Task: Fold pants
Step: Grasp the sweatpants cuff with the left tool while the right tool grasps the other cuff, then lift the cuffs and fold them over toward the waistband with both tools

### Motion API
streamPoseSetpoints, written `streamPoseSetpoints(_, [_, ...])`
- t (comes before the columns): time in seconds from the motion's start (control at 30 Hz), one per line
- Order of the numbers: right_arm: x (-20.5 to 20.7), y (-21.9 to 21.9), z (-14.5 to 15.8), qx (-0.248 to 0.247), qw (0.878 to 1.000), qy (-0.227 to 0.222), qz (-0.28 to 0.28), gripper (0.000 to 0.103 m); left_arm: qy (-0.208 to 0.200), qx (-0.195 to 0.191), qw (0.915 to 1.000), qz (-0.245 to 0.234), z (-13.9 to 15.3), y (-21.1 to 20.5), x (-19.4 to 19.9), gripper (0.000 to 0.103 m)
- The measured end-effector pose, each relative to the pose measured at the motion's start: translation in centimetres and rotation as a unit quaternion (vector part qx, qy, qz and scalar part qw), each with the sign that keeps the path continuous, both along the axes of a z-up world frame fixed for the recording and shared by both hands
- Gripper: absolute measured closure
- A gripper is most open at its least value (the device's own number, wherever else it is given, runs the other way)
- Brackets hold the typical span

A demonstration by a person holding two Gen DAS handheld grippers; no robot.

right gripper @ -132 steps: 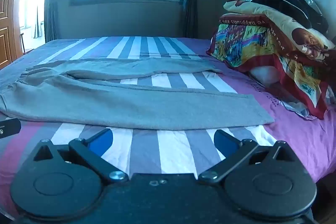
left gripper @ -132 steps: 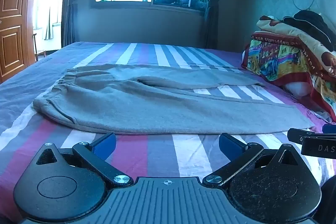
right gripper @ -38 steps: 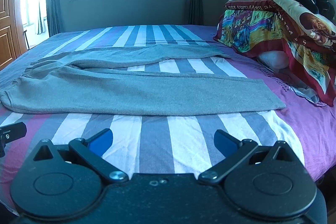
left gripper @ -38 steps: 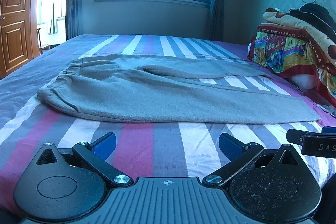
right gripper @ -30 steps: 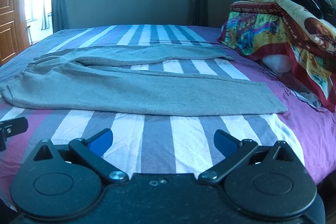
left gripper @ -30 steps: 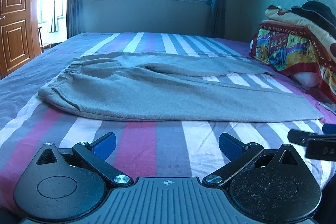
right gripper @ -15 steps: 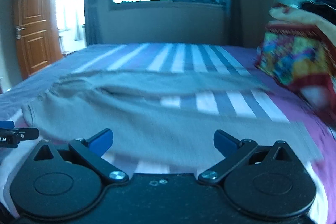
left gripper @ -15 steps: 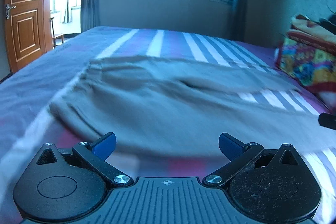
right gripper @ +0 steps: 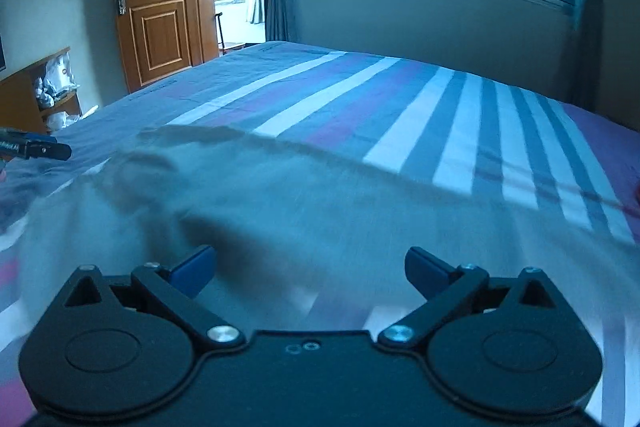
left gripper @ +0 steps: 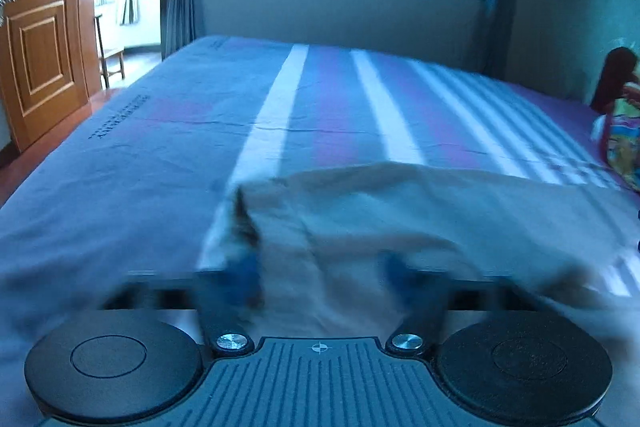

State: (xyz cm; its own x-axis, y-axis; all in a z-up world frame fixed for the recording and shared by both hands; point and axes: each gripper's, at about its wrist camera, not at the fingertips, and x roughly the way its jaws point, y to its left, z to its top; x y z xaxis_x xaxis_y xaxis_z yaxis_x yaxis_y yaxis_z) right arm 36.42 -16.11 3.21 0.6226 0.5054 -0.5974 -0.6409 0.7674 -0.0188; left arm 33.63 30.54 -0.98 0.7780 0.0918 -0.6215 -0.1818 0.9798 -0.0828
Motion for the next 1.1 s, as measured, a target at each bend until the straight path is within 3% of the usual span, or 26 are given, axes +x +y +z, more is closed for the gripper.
streamPoseSetpoints(0.03, [1.6,0.9,-0.3,-0.002,1.000,0.001,0.006,0.009,0.004,0.017,0.9998,0.003,-0.5,1.0,2.0,0.045])
streamPoseSetpoints(0.07, [3.2,1.8,-0.7,-0.006,1.000,0.003,0.012,0.035,0.011,0.022,0.9997,0.007,-1.0,1.7,3.6,0.044])
streamPoseSetpoints(0.1, [4.7,2.6,-1.1,-0.014,1.000,0.005,0.015,0.059,0.024,0.018,0.9995,0.004,-1.7,2.4,5.3,0.026])
streamPoseSetpoints(0.13, [6.2,3.4,-1.7,-0.019,1.000,0.011,0.019,0.056,0.039,0.012,0.9992,0.001,-2.5,3.2,7.0,0.008])
streamPoseSetpoints(0.2, [8.9,4.5,-2.7,-0.022,0.999,0.012,0.028,0.032,0.044,0.023,0.9987,-0.010,-3.6,4.5,9.2,0.006])
streamPoseSetpoints(0.23, [10.1,5.0,-3.2,-0.026,0.999,0.010,0.030,0.030,0.054,0.033,0.9978,-0.022,-4.1,4.8,10.4,0.006])
streamPoseSetpoints(0.33, [13.8,6.4,-4.4,-0.039,0.998,0.015,0.046,0.035,0.074,0.050,0.9944,-0.056,-5.7,5.6,13.1,0.006])
streamPoseSetpoints(0.4, [15.9,7.2,-5.3,-0.055,0.996,0.024,0.065,0.034,0.103,0.025,0.9903,-0.089,-7.1,6.3,15.0,0.006])
streamPoseSetpoints(0.5, [18.8,7.9,-7.1,-0.078,0.989,0.071,0.102,0.033,0.115,0.011,0.9862,-0.119,-8.6,6.6,16.8,0.006])
streamPoseSetpoints(0.6, [20.1,8.1,-8.5,-0.093,0.983,0.093,0.124,0.032,0.121,0.014,0.9854,-0.119,-9.5,6.8,18.1,0.016])
streamPoseSetpoints(0.63, [20.2,8.0,-8.7,-0.089,0.983,0.103,0.126,0.033,0.122,0.009,0.9856,-0.116,-9.6,6.7,18.4,0.031])
streamPoseSetpoints(0.67, [20.2,7.9,-8.8,-0.088,0.982,0.107,0.132,0.040,0.116,0.003,0.9861,-0.118,-9.3,6.5,18.5,0.044])
streamPoseSetpoints(0.7, [20.0,7.7,-8.7,-0.086,0.981,0.108,0.139,0.061,0.113,-0.002,0.9857,-0.125,-9.0,6.2,18.6,0.071])
streamPoseSetpoints(0.73, [19.8,7.5,-8.6,-0.085,0.981,0.106,0.137,0.072,0.111,-0.012,0.9847,-0.134,-8.8,6.1,18.5,0.083])
streamPoseSetpoints(0.77, [19.9,7.2,-8.4,-0.086,0.983,0.102,0.129,0.091,0.109,0.008,0.9851,-0.133,-8.6,5.4,18.3,0.083])
streamPoseSetpoints(0.8, [19.4,7.1,-8.2,-0.089,0.984,0.093,0.124,0.096,0.105,0.022,0.9855,-0.132,-8.4,4.8,17.7,0.084])
streamPoseSetpoints(0.97, [14.9,6.4,-4.4,-0.091,0.989,0.009,0.116,0.098,0.009,0.046,0.9917,-0.120,-4.6,3.9,12.7,0.085])
streamPoseSetpoints(1.1, [9.4,4.2,0.3,-0.076,0.988,-0.047,0.126,0.098,-0.066,0.062,0.9857,-0.142,-0.6,2.8,6.7,0.085])
